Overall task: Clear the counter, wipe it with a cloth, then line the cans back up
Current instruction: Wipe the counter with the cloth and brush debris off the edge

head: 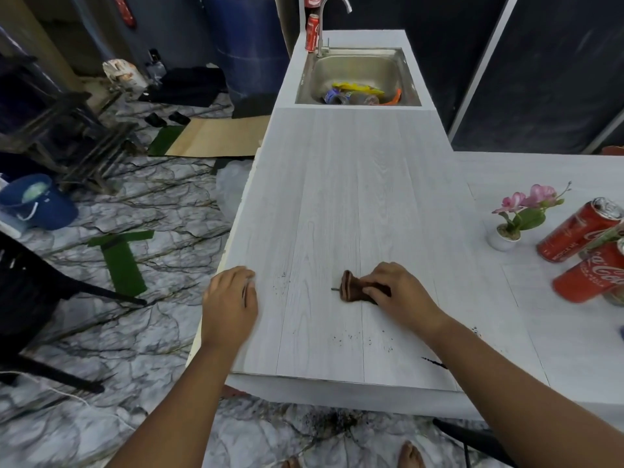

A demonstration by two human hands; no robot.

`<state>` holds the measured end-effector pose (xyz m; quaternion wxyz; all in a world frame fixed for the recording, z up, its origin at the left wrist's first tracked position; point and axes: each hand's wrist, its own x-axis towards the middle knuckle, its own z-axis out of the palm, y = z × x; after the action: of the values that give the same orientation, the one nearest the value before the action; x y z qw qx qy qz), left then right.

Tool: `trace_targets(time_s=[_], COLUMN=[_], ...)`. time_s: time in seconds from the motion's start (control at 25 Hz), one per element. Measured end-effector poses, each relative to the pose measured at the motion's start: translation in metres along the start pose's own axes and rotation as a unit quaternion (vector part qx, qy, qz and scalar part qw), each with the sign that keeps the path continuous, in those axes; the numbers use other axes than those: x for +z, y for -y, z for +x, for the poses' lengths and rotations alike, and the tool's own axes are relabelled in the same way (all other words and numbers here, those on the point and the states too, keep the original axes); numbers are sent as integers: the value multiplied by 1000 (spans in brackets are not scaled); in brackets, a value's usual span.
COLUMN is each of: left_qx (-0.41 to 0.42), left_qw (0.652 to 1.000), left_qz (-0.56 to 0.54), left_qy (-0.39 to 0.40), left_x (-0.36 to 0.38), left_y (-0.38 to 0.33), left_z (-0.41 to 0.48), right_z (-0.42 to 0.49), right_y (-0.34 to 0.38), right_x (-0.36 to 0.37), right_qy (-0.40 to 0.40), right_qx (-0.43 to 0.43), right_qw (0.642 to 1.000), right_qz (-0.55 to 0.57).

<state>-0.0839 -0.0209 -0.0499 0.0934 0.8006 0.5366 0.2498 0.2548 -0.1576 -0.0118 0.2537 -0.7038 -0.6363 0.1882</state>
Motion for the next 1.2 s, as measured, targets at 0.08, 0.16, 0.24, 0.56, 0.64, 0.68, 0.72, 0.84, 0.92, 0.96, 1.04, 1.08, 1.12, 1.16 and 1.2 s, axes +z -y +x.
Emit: trace_targets(time_s=[0.08,0.16,0.24,0.56,0.64,0.68,0.72,0.84,0.92,0.96,1.04,1.08,1.12,1.16,1.2], left_qx=[5,12,2,-27,-55,-61,-64,-67,-72,-72,-72,-72,-73,-74,-75], left_qw=[1000,999,998,998,996,995,994,992,992,992,992,992,992,992,992], left_qz=[-12,-32,-56,-30,-42,-55,-66,-82,-83,-83,-81,-79,-78,-79,-80], left_qy=[2,-1,1,39,51,58,64,64,64,65,70,72,71,70,69], left_x=[-1,0,0,-11,-11,-12,-12,-12,-12,-12,-11,-11,-12,-13,-15], left_y=[2,2,3,30,29,29,28,29,30,30,30,31,31,30,29], left_z=[-1,-4,-5,-21,-22,-21,-19,-16,-15,-14,-13,-13,-13,-13,-12], right_z=[-32,-56,-74,-10,39,65,90,151,169,172,164,156,146,134,121], right_y=[9,18,25,68,84,92,99,114,115,114,109,106,104,101,100], right_x=[8,13,15,17,21,26,31,50,62,65,69,70,71,72,72], right_qy=[3,15,39,-1,-5,-1,4,31,56,64,76,86,99,111,118], right_qx=[-4,-6,-3,49,32,24,17,10,12,9,-18,-41,-62,-77,-87], right_qw=[1000,1000,999,989,992,994,996,999,998,998,997,995,993,991,989], right_qz=[5,5,7,136,122,108,90,32,-3,-8,-6,-8,-11,-13,-13])
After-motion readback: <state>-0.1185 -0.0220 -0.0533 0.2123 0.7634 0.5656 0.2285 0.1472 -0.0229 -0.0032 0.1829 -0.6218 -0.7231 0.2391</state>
